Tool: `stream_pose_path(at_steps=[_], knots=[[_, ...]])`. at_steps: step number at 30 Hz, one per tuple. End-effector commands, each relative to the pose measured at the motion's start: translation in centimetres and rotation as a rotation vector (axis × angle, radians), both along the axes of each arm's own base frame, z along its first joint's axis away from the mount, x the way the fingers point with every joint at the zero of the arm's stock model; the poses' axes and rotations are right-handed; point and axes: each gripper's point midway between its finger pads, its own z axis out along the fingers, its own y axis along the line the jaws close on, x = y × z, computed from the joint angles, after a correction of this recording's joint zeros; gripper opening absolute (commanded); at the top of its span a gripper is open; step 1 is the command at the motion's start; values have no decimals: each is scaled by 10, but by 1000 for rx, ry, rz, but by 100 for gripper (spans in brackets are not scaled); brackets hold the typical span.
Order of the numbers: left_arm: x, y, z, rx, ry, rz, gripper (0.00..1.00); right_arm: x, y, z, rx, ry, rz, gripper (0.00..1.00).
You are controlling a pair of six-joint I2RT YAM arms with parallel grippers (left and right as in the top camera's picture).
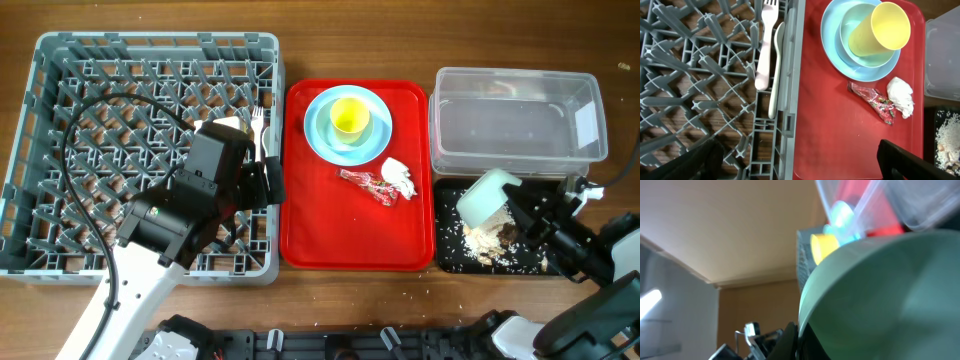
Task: Sort waste into correct bins and load items into the dishwasher rack
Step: 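Carry the bowl to the black tray and tip the rice out, then bring the empty bowl back and set it on the red tray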
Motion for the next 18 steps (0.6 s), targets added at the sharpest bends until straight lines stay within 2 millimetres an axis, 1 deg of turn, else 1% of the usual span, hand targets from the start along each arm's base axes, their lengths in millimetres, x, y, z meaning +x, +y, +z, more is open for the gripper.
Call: stream_pose_path(at_steps=[1,3,4,6,7,8,9,10,11,14,16,18], knots=[[1,-1,1,-9,0,-1,100,-6,-4,10,-222,1,91,4],[1,-1,1,-9,0,-1,100,-11,-4,36,-398,20,140,4],[1,-1,1,-9,0,-1,100,-13,1,47,-455,20,151,4],[1,-1,1,-9,0,-1,100,-14,21,65,-544,-38,170,4],[1,-1,1,-9,0,-1,100,-16,28,68,-588,-42,179,4],[1,-1,1,-9,0,-1,100,-25,48,72,-709,-54,219,4],[1,-1,1,-9,0,-1,100,-34,70,81,-782,-118,273,4],[1,-1,1,-9,-1,-1,100,-48,105,89,-828,-236,406,4],[1,-1,1,-9,0,-1,100,-49,108,78,-870,-184,441,4],[1,-1,1,-9,0,-1,100,-50,116,64,-905,-124,507,4],[1,-1,1,-9,0,-1,100,-50,132,57,-894,-123,593,5],[1,-1,1,-9,0,-1,100,-49,145,47,-886,-81,651,4]])
